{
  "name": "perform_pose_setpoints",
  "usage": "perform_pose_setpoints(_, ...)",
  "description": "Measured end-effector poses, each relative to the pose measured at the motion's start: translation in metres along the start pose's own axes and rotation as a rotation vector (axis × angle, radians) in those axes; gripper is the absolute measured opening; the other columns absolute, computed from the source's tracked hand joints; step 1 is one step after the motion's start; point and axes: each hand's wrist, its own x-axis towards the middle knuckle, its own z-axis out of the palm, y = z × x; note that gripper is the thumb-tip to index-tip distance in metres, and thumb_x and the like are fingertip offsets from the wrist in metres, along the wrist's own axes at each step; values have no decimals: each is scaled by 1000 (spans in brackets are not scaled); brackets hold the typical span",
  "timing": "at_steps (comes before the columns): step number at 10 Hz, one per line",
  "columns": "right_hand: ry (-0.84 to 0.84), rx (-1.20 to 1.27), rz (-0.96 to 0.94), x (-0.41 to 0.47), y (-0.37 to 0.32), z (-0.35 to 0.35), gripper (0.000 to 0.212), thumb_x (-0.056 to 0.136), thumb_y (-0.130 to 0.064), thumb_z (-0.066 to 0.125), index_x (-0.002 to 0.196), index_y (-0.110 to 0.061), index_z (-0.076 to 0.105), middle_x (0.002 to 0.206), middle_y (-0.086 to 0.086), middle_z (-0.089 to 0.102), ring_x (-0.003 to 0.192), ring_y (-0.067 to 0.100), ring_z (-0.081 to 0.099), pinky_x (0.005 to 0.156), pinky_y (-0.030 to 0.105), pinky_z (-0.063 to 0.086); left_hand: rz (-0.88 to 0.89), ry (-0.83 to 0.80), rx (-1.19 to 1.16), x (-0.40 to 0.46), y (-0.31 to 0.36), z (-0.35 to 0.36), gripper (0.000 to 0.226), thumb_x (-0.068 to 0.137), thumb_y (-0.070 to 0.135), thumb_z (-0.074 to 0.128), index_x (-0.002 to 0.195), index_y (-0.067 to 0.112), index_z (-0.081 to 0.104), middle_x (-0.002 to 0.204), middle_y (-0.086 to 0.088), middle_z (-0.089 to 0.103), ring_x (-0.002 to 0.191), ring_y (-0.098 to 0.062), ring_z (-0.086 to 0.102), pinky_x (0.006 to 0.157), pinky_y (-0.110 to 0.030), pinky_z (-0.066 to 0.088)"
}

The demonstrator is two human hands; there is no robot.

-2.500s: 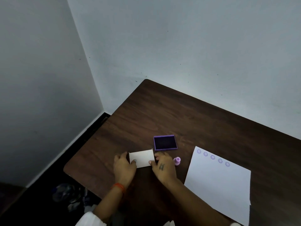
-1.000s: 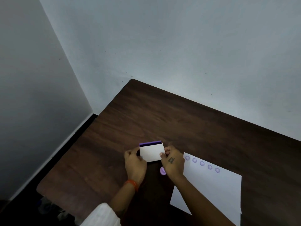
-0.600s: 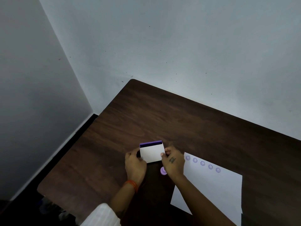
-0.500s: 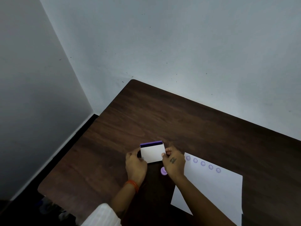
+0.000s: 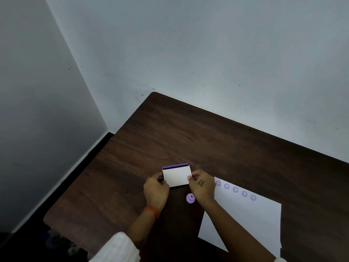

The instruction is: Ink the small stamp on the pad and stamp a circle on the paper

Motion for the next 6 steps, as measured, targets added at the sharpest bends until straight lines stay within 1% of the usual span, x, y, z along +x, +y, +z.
perform_pose_setpoints(1, -3, -12, -9, 3, -2, -1, 15, 81, -13, 68, 93, -4, 67, 93, 12, 72, 77, 14, 59, 71, 21, 44, 15, 3, 11, 2, -1, 0, 32, 84, 2, 56, 115, 7, 62, 119, -15, 64, 110, -28, 58, 96, -35, 45)
perform_pose_setpoints(3, 0, -16, -15, 6, -2, -2, 14, 80, -14, 69, 88, -4, 68, 89, 11, 73, 70, 10, 55, 67, 20, 42, 25, 16, 7, 5, -1, -2, 29, 83, 4, 58, 112, 7, 64, 115, -13, 68, 108, -27, 61, 94, -32, 46)
perform_pose_setpoints(4, -11, -33, -7, 7, -5, -4, 14, 80, -16, 69, 88, -4, 68, 87, 12, 73, 72, 14, 60, 66, 21, 44, 5, 13, 8, 6, 0, -4, 28, 83, 6, 60, 111, 7, 65, 113, -14, 68, 106, -28, 62, 95, -33, 47)
perform_pose_setpoints(5, -50, -62, -16, 7, -7, -6, 17, 81, -17, 68, 90, -3, 68, 88, 13, 73, 79, 20, 66, 67, 22, 46, -29, -26, -30, 9, 1, -6, 27, 82, 6, 60, 109, 7, 64, 110, -15, 69, 97, -30, 65, 93, -41, 52)
perform_pose_setpoints(6, -90, -88, -23, 6, -13, -13, 18, 82, -20, 67, 88, -2, 68, 87, 14, 73, 79, 22, 67, 65, 22, 44, -45, -32, -65, 9, 1, -10, 26, 83, 6, 58, 109, 8, 63, 110, -16, 68, 96, -33, 65, 90, -44, 53)
